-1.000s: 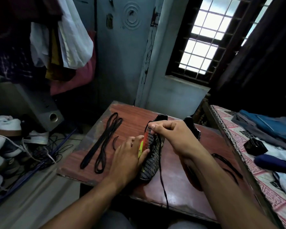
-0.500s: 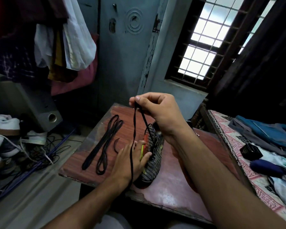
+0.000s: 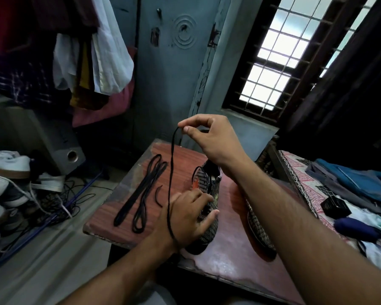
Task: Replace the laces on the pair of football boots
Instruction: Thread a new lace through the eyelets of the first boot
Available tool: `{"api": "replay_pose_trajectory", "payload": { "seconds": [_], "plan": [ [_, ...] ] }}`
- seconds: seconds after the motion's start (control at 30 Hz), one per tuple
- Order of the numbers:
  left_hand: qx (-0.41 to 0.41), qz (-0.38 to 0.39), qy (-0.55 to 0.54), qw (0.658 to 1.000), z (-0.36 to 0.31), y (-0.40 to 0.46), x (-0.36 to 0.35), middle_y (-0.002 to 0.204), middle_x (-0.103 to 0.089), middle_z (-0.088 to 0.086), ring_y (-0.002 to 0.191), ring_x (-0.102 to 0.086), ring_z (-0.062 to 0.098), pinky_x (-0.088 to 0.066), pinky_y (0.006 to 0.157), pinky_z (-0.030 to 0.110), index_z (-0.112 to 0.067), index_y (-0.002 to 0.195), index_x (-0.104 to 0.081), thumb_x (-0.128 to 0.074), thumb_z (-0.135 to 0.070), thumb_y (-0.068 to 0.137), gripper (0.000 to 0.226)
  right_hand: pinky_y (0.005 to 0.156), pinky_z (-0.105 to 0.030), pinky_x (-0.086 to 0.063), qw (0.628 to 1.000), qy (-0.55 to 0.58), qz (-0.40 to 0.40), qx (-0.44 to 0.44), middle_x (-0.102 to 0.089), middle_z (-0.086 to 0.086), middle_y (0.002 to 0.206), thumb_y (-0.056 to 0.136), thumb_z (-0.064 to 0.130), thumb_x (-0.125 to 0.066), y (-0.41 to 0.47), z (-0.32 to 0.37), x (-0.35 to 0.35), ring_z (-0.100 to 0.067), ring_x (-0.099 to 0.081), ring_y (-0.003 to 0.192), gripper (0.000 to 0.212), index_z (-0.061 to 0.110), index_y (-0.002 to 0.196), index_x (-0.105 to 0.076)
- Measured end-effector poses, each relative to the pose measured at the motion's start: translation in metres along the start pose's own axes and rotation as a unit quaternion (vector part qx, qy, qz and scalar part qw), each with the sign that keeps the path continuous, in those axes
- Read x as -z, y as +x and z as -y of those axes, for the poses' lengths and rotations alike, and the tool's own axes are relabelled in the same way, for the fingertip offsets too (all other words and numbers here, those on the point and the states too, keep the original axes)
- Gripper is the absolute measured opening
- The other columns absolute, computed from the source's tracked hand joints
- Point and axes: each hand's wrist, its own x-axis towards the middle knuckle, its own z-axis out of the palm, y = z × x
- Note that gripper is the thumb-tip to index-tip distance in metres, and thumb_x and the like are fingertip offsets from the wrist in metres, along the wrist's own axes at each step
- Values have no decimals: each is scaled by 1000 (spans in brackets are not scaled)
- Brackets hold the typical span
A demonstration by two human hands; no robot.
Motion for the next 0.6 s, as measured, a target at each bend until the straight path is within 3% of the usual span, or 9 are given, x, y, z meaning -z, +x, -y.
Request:
{"api": "replay_pose_trajectory", "payload": {
  "seconds": [0.1,0.17,0.2,0.27,0.33,0.4,0.47,0.53,0.6],
  "plan": [
    [-85,-73,-53,992,-10,4,12,107,-66,-2,77,-65,12,-53,61,30,-20,118,-66,-66,-27,99,21,100,-23,-51,999,-32,15,-11,-76,13,103,99,12,-65,2,-2,4,2,-67,104,21,26,105,-80],
    [-42,-133,-95,986,-11,10,21,122,-61,4,75,-61,7,-54,60,31,-20,128,-57,-66,-22,99,30,87,-10,-48,998,-41,40,-21,-76,13,100,99,5,-60,0,-2,7,10,-66,92,27,21,109,-80],
    [-1,-164,-125,978,-9,15,26,131,-55,7,78,-59,5,-55,62,30,-19,134,-52,-67,-18,99,38,74,-5,-46,997,-35,63,-34,-76,14,92,99,2,-57,-2,-1,9,12,-65,76,29,18,108,-80],
    [78,-207,-144,965,-3,25,36,150,-42,9,97,-59,2,-57,73,26,-18,148,-43,-68,-14,98,56,50,-7,-40,989,-10,132,-70,-69,17,65,99,-3,-52,-5,1,13,3,-55,45,31,11,104,-79],
    [119,-190,-134,965,7,32,43,158,-36,3,122,-57,9,-58,89,34,-19,156,-38,-65,-13,100,63,45,-17,-45,977,15,194,-91,-69,10,61,100,-3,-52,-8,4,17,-3,-52,43,29,10,99,-79],
    [138,-166,-135,967,16,33,47,148,-51,-2,120,-62,16,-57,93,43,-21,153,-45,-63,-14,102,55,49,-21,-50,971,29,221,-89,-75,-3,75,99,0,-57,-10,6,18,-7,-57,50,24,8,96,-80],
    [131,-179,-120,968,23,33,51,124,-67,-2,101,-69,11,-59,84,41,-20,143,-59,-63,-18,104,39,51,-20,-50,969,51,226,-86,-76,-15,82,97,-3,-58,-12,6,16,-7,-59,54,23,4,95,-80],
    [102,-194,-91,971,28,31,56,102,-69,-4,82,-68,11,-59,70,39,-15,130,-69,-64,-17,104,27,52,-18,-50,968,92,217,-87,-73,-18,81,95,-10,-53,-14,5,14,-9,-60,58,25,-3,97,-78],
    [81,-183,-31,979,38,28,58,97,-69,-1,77,-67,16,-56,64,39,-15,128,-70,-63,-17,104,25,56,-19,-52,965,140,202,-91,-71,-13,79,94,-12,-50,-17,1,14,-12,-62,63,28,-4,96,-77]
  ]
}}
